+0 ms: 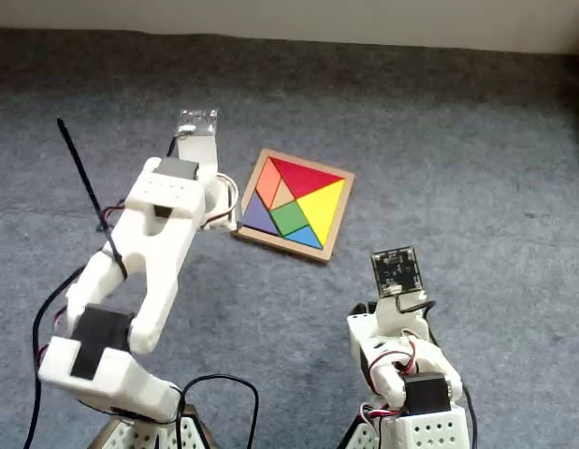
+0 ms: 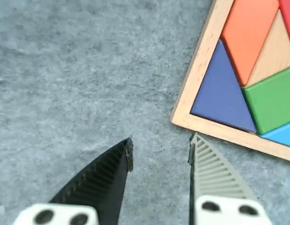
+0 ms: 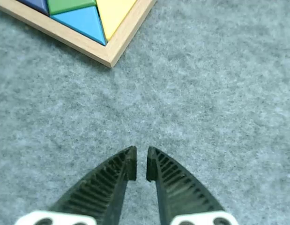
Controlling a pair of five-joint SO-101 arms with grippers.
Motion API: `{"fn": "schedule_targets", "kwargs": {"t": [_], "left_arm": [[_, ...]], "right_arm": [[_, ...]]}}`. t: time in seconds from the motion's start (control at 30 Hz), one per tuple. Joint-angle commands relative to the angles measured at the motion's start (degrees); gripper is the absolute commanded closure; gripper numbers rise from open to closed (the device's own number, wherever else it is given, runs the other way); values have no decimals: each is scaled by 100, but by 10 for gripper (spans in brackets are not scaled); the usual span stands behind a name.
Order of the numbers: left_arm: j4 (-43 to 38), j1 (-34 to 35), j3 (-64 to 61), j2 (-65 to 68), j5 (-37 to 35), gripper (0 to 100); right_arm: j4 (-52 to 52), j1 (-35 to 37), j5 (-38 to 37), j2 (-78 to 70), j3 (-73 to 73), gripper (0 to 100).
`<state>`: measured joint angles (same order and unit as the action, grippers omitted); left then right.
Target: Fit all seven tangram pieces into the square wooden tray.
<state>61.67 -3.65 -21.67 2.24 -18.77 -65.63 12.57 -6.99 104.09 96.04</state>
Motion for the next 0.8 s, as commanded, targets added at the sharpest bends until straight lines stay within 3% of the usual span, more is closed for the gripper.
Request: {"fn": "schedule_targets", "kwargs": {"t": [0.0,0.17,0.3,0.5,0.77], "left_arm": [[-580,163,-848,-1332,-18,811],[-1521,215,-2545,-3169,-18,811],[-1916,215,-3574,-4523,457,823],[-2031,215,-4585,-6378,1002,998],[-2022,207,-5895,-8593,1204,976]], "right_arm": [[-31,-84,53,75,681,943],[-31,-84,53,75,681,943],[-22,-84,53,75,681,943],[-22,-84,53,75,681,943],[-22,-84,53,75,681,943]]}}
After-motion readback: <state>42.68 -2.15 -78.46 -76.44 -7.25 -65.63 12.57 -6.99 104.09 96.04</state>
